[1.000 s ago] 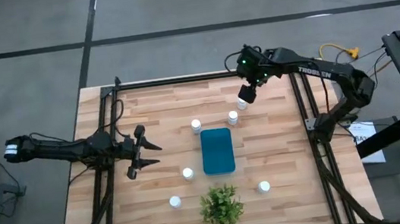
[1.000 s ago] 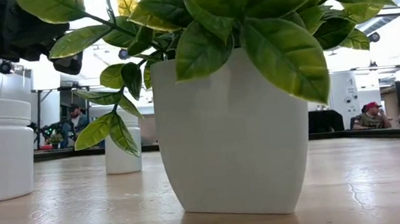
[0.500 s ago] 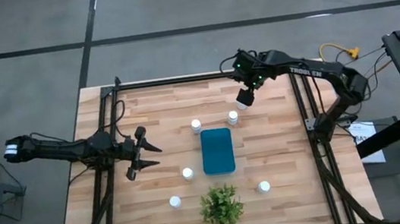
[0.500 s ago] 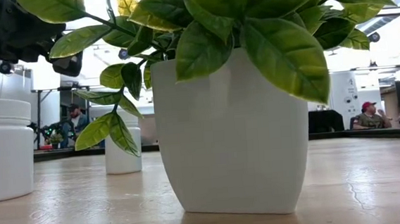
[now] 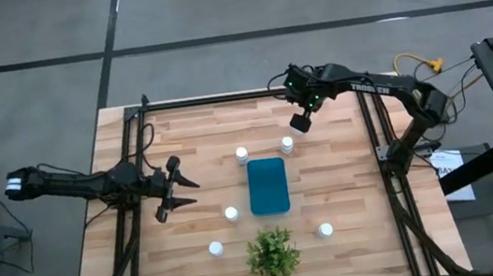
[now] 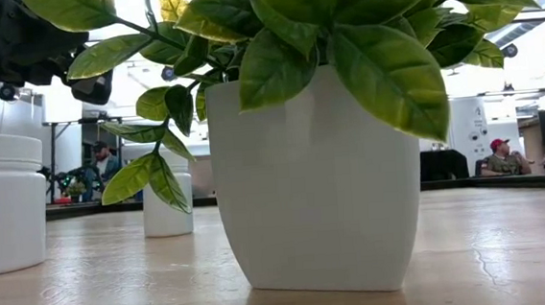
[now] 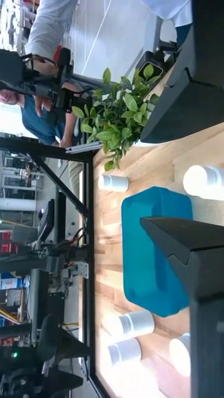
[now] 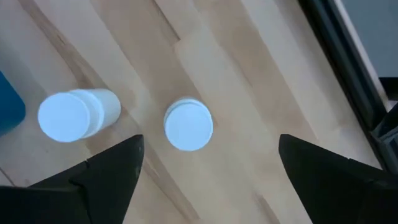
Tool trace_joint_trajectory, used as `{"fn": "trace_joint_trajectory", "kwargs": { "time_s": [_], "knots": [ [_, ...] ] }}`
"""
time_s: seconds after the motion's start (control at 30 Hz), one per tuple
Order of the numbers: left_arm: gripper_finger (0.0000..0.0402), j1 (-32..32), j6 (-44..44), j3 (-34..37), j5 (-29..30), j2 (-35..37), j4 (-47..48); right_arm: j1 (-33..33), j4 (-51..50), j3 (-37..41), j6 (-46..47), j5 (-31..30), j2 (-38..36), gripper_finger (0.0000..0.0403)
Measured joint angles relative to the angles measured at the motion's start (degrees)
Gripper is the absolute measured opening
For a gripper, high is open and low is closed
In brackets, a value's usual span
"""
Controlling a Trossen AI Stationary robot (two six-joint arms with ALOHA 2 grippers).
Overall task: Pick and place pill bottles into a basket
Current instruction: Put the white pill bottle into the blue bin
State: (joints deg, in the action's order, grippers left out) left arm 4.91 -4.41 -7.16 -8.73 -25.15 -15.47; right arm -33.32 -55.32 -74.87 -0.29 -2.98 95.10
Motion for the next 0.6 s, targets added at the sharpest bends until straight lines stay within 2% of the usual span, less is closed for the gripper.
{"fn": "trace_joint_trajectory", "kwargs": {
  "time_s": [0.33, 0.6],
  "knots": [
    [0.0188, 0.0, -1.3, 0.0, -0.4, -1.5, 0.1, 0.0, -0.2, 0.1, 0.1, 2.1, 4.5, 0.0363],
    [0.0188, 0.0, -1.3, 0.0, -0.6, -2.3, -0.1, -0.1, 0.0, 0.1, 0.0, 3.2, 5.2, 0.0363]
  ]
}}
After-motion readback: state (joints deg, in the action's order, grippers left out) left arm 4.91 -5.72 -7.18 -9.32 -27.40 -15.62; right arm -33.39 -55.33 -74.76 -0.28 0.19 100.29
